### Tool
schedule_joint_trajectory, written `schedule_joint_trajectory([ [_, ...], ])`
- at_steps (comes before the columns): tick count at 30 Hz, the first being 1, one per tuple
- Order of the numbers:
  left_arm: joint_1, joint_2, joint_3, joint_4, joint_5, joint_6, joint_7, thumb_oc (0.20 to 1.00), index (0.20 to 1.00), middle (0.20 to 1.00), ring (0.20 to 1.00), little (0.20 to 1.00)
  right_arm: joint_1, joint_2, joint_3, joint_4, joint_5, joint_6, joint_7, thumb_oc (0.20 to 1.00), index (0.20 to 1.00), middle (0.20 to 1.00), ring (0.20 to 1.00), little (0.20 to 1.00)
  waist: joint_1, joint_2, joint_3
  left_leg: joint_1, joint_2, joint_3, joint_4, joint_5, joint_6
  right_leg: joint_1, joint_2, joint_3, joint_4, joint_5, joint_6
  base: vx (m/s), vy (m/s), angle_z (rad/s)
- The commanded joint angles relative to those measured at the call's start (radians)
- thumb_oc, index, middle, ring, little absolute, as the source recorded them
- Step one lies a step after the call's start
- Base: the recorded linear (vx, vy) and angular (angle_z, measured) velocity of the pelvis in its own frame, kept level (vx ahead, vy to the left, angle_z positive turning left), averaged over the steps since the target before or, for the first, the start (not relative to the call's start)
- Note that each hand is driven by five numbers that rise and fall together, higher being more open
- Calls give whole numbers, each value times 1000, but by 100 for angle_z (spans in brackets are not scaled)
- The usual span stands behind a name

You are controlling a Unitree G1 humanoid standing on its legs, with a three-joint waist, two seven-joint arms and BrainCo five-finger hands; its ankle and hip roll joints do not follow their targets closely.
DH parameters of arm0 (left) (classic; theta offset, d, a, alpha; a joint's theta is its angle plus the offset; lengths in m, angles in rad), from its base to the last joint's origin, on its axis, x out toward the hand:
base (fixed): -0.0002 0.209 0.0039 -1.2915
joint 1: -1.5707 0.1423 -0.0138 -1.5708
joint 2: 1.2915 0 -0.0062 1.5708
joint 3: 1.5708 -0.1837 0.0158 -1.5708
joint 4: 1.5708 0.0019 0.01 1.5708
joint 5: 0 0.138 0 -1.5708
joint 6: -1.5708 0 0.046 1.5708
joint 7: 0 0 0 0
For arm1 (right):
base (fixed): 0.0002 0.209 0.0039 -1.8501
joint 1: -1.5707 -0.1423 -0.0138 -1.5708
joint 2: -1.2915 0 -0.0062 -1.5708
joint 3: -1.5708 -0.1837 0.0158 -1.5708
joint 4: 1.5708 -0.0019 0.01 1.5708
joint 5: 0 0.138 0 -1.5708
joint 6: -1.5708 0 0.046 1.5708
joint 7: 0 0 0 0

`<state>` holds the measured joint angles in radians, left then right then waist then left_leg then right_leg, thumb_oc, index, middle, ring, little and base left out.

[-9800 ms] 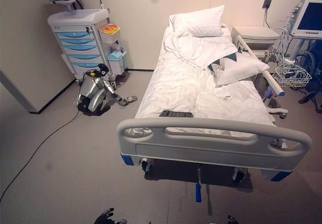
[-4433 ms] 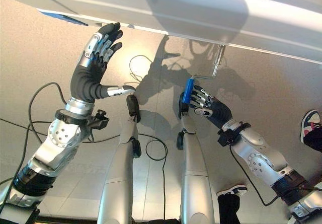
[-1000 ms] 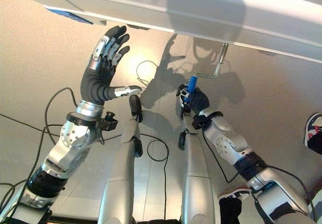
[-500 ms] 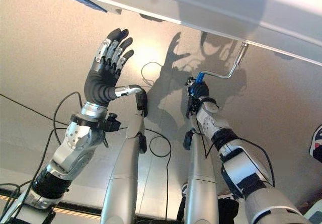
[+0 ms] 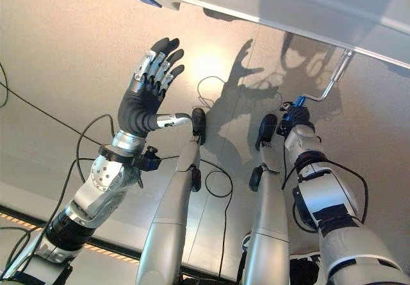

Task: Raise the hospital bed

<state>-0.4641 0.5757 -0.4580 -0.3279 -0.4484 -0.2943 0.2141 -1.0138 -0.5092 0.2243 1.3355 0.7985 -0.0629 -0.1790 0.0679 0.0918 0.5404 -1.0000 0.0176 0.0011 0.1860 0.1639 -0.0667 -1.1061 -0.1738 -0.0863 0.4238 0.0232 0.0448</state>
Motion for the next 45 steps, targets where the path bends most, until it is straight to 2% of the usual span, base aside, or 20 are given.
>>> schedule_joint_trajectory([
  [1, 6, 7, 17, -116, 22, -64, -21, 1000, 1000, 1000, 1000, 1000, 69, -129, -19, 43, 11, -13, -29, 200, 200, 200, 200, 200, -38, 55, -20, 11, -14, -1, 134, -151, 6, 72, 12, 42, -73, 7, 109, 0, 0, 0],
  [7, 31, 24, 37, -119, 30, -62, -28, 1000, 1000, 1000, 1000, 1000, 181, -183, -112, 20, 102, -51, -33, 200, 200, 200, 200, 200, -63, 33, -20, 24, -2, 15, 131, -154, 7, 70, 26, 55, -70, 7, 108, 3, -7, -5],
  [12, 58, 47, 80, -124, 42, -66, -23, 1000, 1000, 1000, 1000, 1000, 301, -180, -149, -105, 159, -107, -30, 200, 200, 200, 200, 200, -103, -9, -20, 42, 8, 25, 113, -151, 4, 81, 39, 64, -87, 13, 111, 4, -5, -3],
  [13, 70, 53, 100, -128, 55, -67, -17, 1000, 1000, 1000, 1000, 1000, 362, -181, -153, -205, 152, -135, -26, 200, 200, 200, 200, 200, -121, -30, -20, 45, 10, 27, 109, -150, 5, 77, 46, 68, -90, 18, 112, 6, -2, -10],
  [15, 90, 53, 123, -136, 63, -68, -13, 1000, 1000, 1000, 1000, 1000, 459, -178, -188, -333, 153, -172, -32, 200, 200, 200, 200, 200, -139, -51, -20, 47, 14, 30, 108, -150, 4, 77, 47, 72, -88, 18, 112, 6, -25, -16],
  [18, 109, 61, 146, -141, 70, -67, -6, 1000, 1000, 1000, 1000, 1000, 565, -168, -224, -481, 123, -201, -49, 200, 200, 200, 200, 200, -156, -64, -20, 49, 15, 30, 109, -149, 1, 81, 48, 73, -88, 18, 112, -3, -33, -9],
  [20, 134, 71, 178, -152, 77, -72, -8, 1000, 1000, 1000, 1000, 1000, 683, -161, -267, -697, 94, -242, -49, 200, 200, 200, 200, 200, -180, -84, -20, 48, 18, 31, 110, -149, 0, 83, 52, 76, -95, 21, 113, 3, -11, -7],
  [21, 136, 71, 177, -153, 77, -71, -8, 1000, 1000, 1000, 1000, 1000, 689, -160, -270, -705, 91, -240, -53, 200, 200, 200, 200, 200, -179, -85, -20, 49, 18, 31, 110, -149, 0, 84, 52, 76, -95, 21, 113, 3, -11, -6],
  [22, 151, 74, 206, -166, 84, -68, -6, 1000, 1000, 1000, 1000, 1000, 793, -160, -308, -900, 79, -269, -31, 200, 200, 200, 200, 200, -198, -102, -20, 46, 20, 35, 111, -148, -1, 81, 53, 76, -96, 23, 114, -1, -9, -4],
  [23, 152, 74, 205, -167, 84, -68, -6, 1000, 1000, 1000, 1000, 1000, 799, -159, -311, -905, 77, -268, -33, 200, 200, 200, 200, 200, -197, -102, -20, 47, 20, 35, 111, -148, -1, 82, 53, 76, -96, 23, 114, 4, -17, -4],
  [24, 157, 79, 214, -169, 85, -68, -10, 1000, 1000, 1000, 1000, 1000, 825, -164, -322, -961, 81, -280, -14, 200, 200, 200, 200, 200, -202, -106, -20, 46, 20, 34, 111, -148, -1, 80, 53, 75, -96, 23, 114, 4, -23, -4],
  [25, 182, 96, 247, -187, 89, -69, -11, 1000, 1000, 1000, 1000, 1000, 918, -173, -353, -1139, 95, -294, 33, 200, 200, 200, 200, 200, -215, -119, -20, 44, 21, 34, 111, -147, -2, 79, 54, 77, -94, 24, 114, 4, -23, -3],
  [27, 191, 103, 253, -198, 88, -68, -14, 1000, 1000, 1000, 1000, 1000, 950, -175, -364, -1191, 107, -301, 51, 200, 200, 200, 200, 200, -217, -124, -20, 46, 21, 33, 111, -147, -2, 81, 54, 77, -94, 24, 115, 0, 0, 0],
  [28, 214, 123, 288, -216, 88, -69, -22, 1000, 1000, 1000, 1000, 1000, 1015, -192, -377, -1335, 126, -295, 113, 200, 200, 200, 200, 200, -227, -138, -20, 43, 21, 33, 115, -148, -3, 83, 57, 78, -95, 26, 115, 0, 0, 0],
  [29, 215, 123, 288, -216, 88, -69, -22, 1000, 1000, 1000, 1000, 1000, 1016, -192, -377, -1335, 126, -295, 113, 200, 200, 200, 200, 200, -226, -138, -20, 43, 21, 33, 115, -148, -3, 83, 57, 78, -95, 26, 115, 0, 0, 0],
  [30, 234, 135, 312, -228, 84, -70, -28, 1000, 1000, 1000, 1000, 1000, 1075, -201, -398, -1430, 164, -299, 154, 200, 200, 200, 200, 200, -233, -149, -20, 43, 23, 34, 116, -148, -5, 86, 56, 77, -97, 28, 116, 0, 0, 0],
  [38, 281, 164, 336, -262, 56, -71, -63, 1000, 1000, 1000, 1000, 1000, 1104, -277, -347, -1600, 317, -263, 295, 200, 200, 200, 200, 200, -233, -161, -20, 48, 23, 31, 115, -146, -8, 100, 55, 71, -105, 34, 118, 0, 0, 0],
  [40, 278, 167, 327, -264, 52, -70, -69, 1000, 1000, 1000, 1000, 1000, 1079, -316, -293, -1636, 339, -240, 325, 200, 200, 200, 200, 200, -226, -159, -20, 47, 23, 29, 118, -145, -8, 103, 54, 68, -107, 36, 117, 0, 0, 0],
  [41, 264, 163, 304, -259, 43, -68, -79, 1000, 1000, 1000, 1000, 1000, 1028, -341, -216, -1651, 369, -212, 359, 200, 200, 200, 200, 200, -217, -153, -20, 45, 21, 27, 119, -142, -8, 104, 51, 63, -108, 38, 117, 0, 0, 0],
  [45, 234, 140, 264, -229, 42, -58, -75, 1000, 1000, 1000, 1000, 1000, 860, -347, -42, -1657, 390, -183, 361, 200, 200, 200, 200, 200, -195, -139, -20, 44, 19, 24, 115, -138, -7, 108, 48, 57, -113, 41, 116, 0, 0, 0],
])
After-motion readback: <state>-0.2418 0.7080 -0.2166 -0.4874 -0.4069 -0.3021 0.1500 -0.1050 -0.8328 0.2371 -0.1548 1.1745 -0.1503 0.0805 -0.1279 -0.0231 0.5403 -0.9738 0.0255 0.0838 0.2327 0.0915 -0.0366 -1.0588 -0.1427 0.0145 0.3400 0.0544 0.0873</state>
